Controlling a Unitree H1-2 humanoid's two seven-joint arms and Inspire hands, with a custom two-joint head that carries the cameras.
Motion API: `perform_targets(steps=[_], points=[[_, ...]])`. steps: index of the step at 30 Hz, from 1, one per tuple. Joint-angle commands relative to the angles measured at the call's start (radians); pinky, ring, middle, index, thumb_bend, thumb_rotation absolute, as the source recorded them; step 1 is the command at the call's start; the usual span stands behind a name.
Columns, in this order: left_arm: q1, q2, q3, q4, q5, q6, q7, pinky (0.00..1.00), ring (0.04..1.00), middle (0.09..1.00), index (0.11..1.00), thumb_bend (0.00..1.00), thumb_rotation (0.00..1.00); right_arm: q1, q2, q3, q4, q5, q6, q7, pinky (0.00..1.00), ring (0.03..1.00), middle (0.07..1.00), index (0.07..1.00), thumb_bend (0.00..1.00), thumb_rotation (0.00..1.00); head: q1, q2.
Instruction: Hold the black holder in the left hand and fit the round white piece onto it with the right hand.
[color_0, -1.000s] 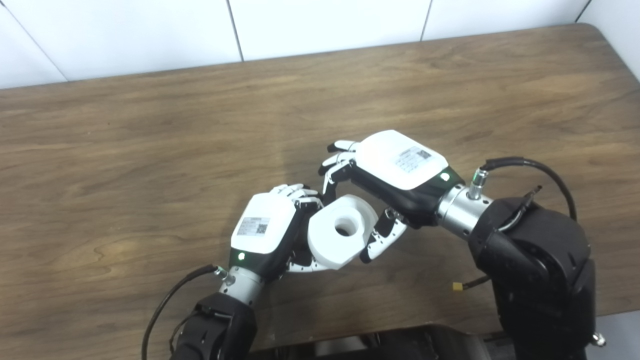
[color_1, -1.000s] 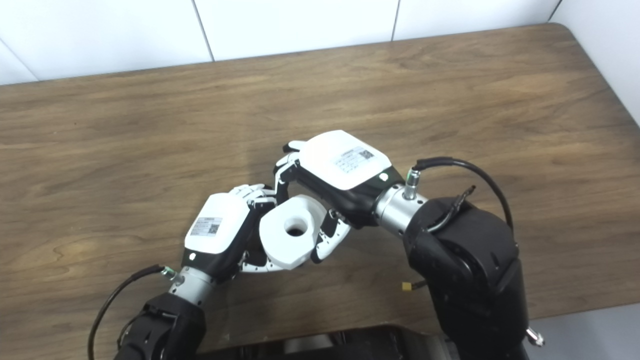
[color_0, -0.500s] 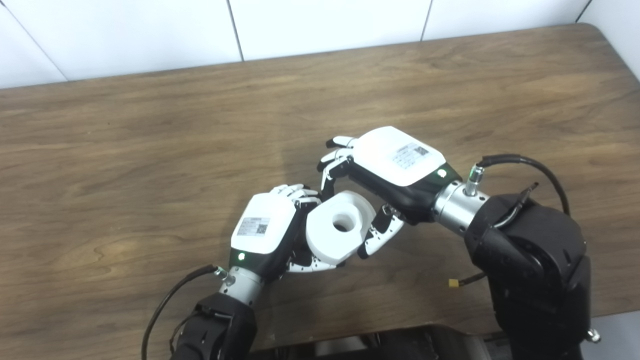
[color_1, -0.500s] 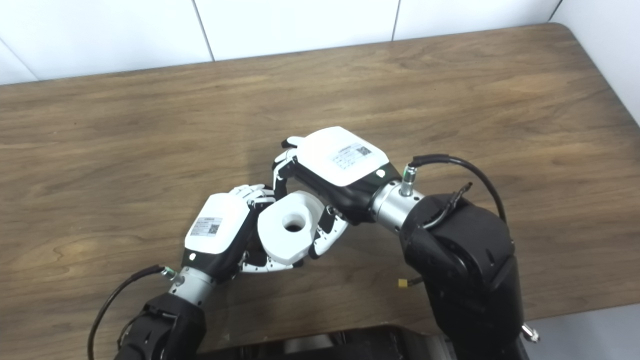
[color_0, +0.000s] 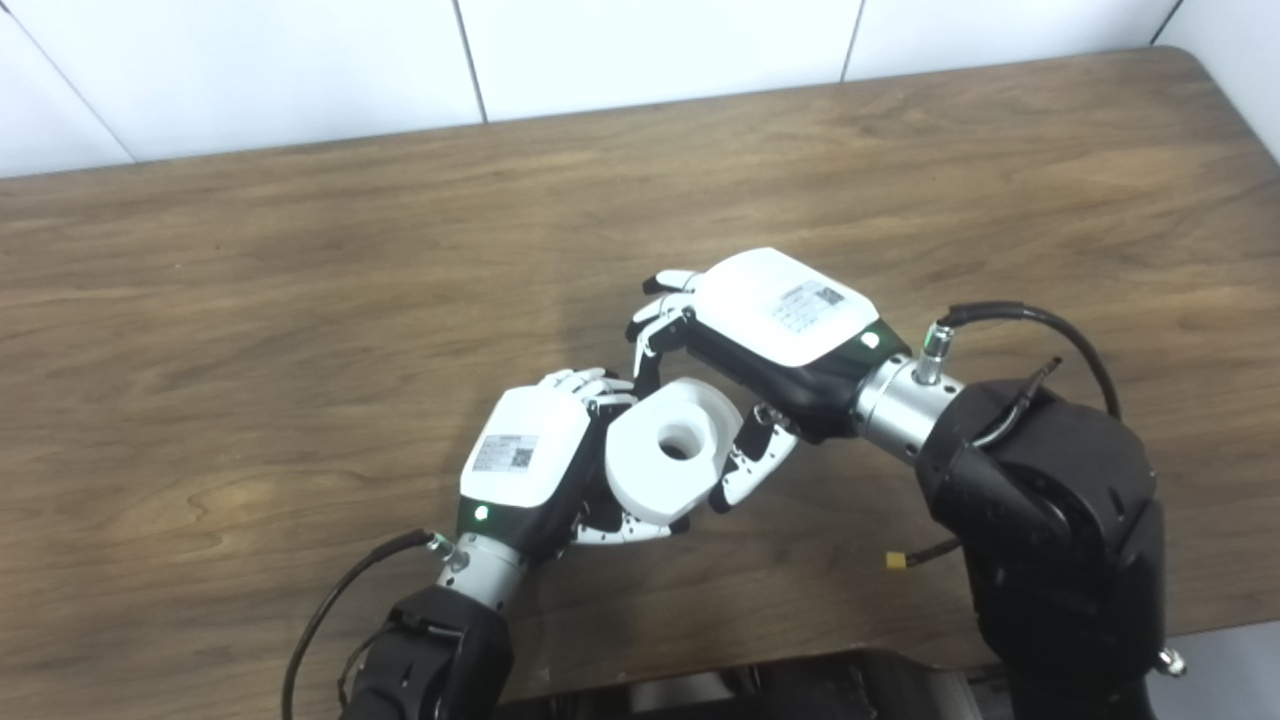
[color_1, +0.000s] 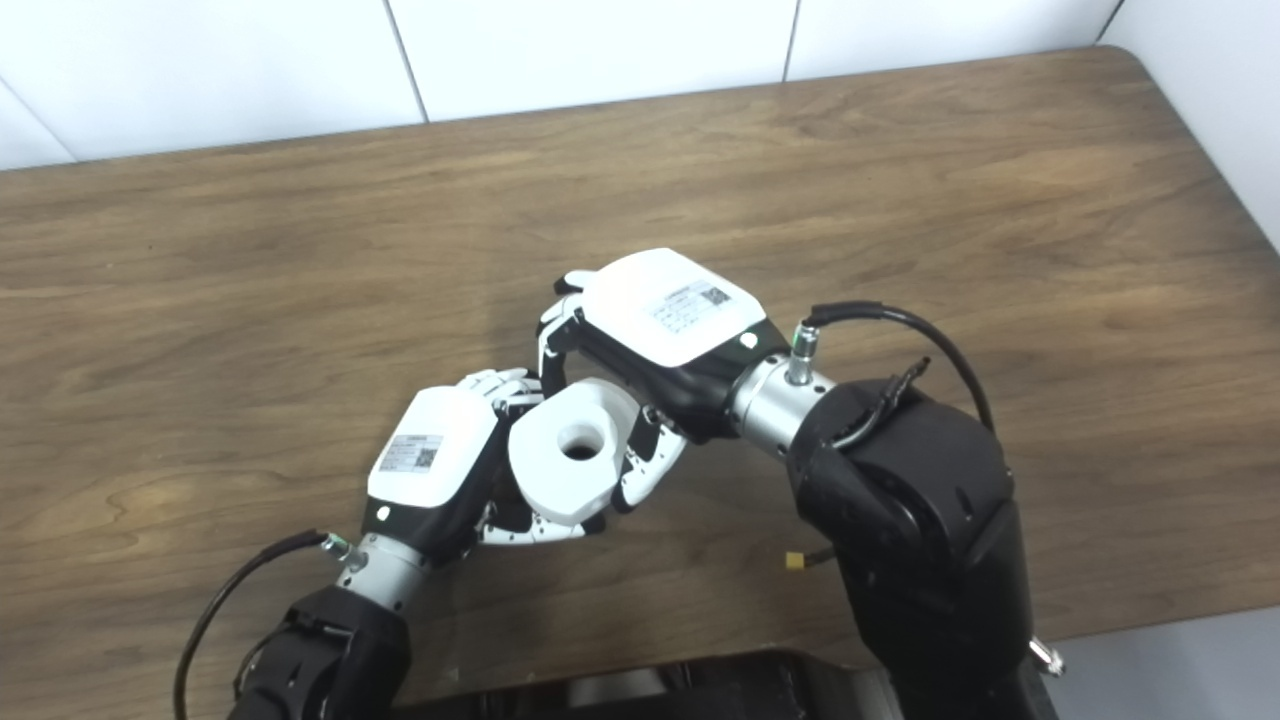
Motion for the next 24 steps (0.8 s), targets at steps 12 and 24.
perform_targets(steps=[12,24], points=[[0.007,0.002,-0.008,-0.014,0.012,0.006,-0.020,0.85,0.831,0.755,0.487,0.52,0.05,-0.015,0.024,0.019,0.017,-0.025,-0.030,-0.033,0.82,0.916,0.802,0.486,0.51,0.15,0.000,0.005],[0.005,0.000,-0.009,-0.020,0.013,0.012,-0.028,0.85,0.833,0.754,0.487,0.52,0.05,-0.004,0.022,0.016,0.036,-0.024,-0.045,-0.046,0.82,0.917,0.801,0.486,0.51,0.15,-0.002,0.011]])
